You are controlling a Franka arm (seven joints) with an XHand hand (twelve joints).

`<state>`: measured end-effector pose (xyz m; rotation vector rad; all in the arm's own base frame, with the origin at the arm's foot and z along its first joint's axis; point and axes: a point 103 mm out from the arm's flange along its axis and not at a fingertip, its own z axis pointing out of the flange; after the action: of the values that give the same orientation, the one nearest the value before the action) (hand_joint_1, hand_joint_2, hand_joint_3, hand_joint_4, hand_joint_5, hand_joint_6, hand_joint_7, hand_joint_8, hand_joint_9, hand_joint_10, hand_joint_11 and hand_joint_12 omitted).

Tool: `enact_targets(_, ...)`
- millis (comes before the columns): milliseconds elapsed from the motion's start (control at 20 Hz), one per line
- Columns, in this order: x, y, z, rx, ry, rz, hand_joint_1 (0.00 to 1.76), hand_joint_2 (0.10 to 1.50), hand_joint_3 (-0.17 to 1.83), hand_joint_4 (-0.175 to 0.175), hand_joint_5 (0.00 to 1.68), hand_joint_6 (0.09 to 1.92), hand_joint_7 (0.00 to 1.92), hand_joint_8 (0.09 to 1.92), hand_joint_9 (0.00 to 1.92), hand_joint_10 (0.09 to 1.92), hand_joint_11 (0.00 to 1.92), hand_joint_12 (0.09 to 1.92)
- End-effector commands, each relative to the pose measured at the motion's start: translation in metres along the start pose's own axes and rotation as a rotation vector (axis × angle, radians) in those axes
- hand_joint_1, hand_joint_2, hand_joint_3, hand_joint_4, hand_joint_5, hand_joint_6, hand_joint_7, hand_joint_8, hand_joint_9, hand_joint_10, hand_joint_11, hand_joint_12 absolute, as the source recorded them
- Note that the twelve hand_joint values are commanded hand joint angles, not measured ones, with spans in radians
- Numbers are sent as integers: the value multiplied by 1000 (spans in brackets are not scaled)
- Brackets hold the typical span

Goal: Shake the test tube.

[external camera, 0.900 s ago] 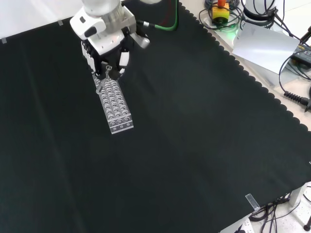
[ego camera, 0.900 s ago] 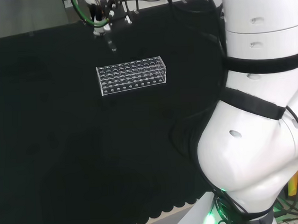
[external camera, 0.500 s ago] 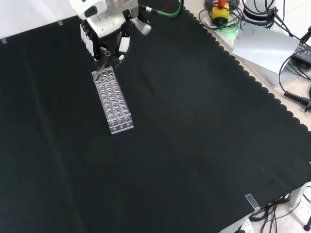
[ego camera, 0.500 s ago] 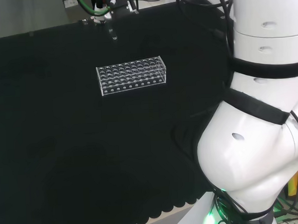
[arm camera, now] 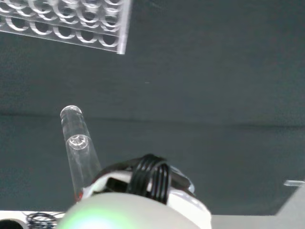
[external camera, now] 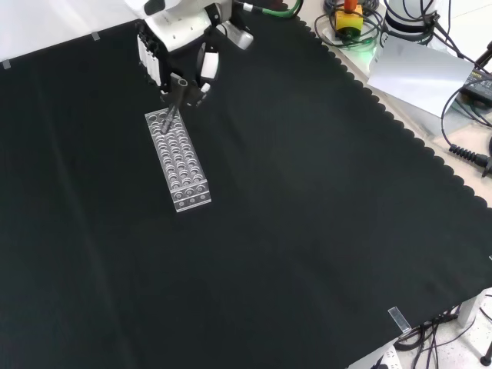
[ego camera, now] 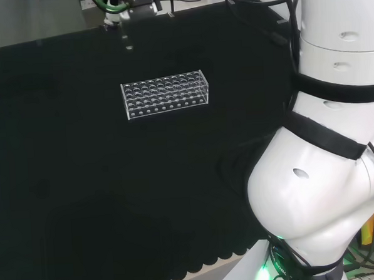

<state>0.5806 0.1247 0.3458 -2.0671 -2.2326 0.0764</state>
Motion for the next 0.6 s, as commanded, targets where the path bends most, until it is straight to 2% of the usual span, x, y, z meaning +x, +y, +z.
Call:
enact_targets(50, 21, -3, -10, -17, 22, -35, 1325, 753, 461, -175, 1323, 203, 1355, 726, 1615, 514, 1266, 863)
enact_targets(150, 12, -4, -11, -20, 12, -12, 1325, 754, 460, -175, 1324, 200, 1355, 726, 1615, 516, 1266, 864)
enact_targets(300, -17, -7, -12, -17, -26, 59, 1325, 754, 459, -175, 1325, 197, 1355, 726, 1614, 518, 1266, 864)
enact_targets(600, -114, -25, -11, -24, -69, 244, 1324, 755, 457, -175, 1328, 190, 1355, 725, 1612, 522, 1266, 865)
